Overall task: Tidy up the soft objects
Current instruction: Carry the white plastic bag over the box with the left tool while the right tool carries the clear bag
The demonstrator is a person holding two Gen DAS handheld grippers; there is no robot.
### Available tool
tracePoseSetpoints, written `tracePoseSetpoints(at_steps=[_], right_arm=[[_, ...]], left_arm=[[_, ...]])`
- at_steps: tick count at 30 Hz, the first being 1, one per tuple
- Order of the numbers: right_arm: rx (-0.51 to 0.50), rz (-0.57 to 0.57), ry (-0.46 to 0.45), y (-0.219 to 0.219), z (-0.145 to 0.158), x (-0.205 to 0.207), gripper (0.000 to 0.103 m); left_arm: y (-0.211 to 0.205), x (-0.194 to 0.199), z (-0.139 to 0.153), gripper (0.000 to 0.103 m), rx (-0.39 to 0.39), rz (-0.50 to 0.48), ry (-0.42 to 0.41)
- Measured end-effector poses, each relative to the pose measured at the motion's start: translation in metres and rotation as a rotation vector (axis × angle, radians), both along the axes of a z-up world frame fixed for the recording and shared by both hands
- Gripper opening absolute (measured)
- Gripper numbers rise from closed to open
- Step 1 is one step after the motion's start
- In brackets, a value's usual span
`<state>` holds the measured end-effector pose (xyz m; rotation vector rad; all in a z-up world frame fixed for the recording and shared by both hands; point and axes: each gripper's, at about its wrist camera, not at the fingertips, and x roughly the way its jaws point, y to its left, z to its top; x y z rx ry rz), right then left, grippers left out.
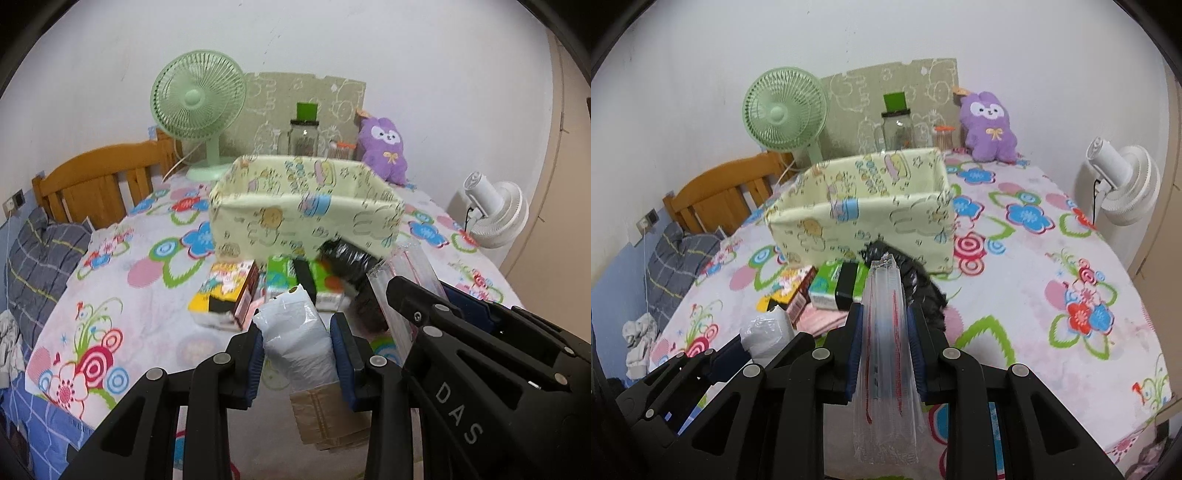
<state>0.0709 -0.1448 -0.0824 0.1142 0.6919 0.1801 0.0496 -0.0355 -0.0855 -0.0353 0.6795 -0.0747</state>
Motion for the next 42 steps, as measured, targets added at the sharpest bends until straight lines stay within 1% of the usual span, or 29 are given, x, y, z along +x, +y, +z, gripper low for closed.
tracePoseSetpoints(at_steps=[12,28,36,42], right_arm=[[0.007,-0.017,-0.096,-0.011,0.046,0.003,0.027],[0.007,-0.016,-0.175,-0.012,0.086,0.019,0.027],[0.0,-0.023,-0.198,-0.011,0.098,0.034,0.027],[-0.009,-0.022,-0.209,-0.01,0.101,0.051,0.027]], left_arm=[[-0.01,0.007,0.04,0.034,-0.004,-0.027,-0.088],[-0.011,0.024,0.079,0.034,0.003,-0.024,-0.167],[-0.011,0.04,0.089,0.034,0.009,-0.027,-0.191],[-0.01,0.056,0.091,0.034,0.004,-0.022,-0.203]])
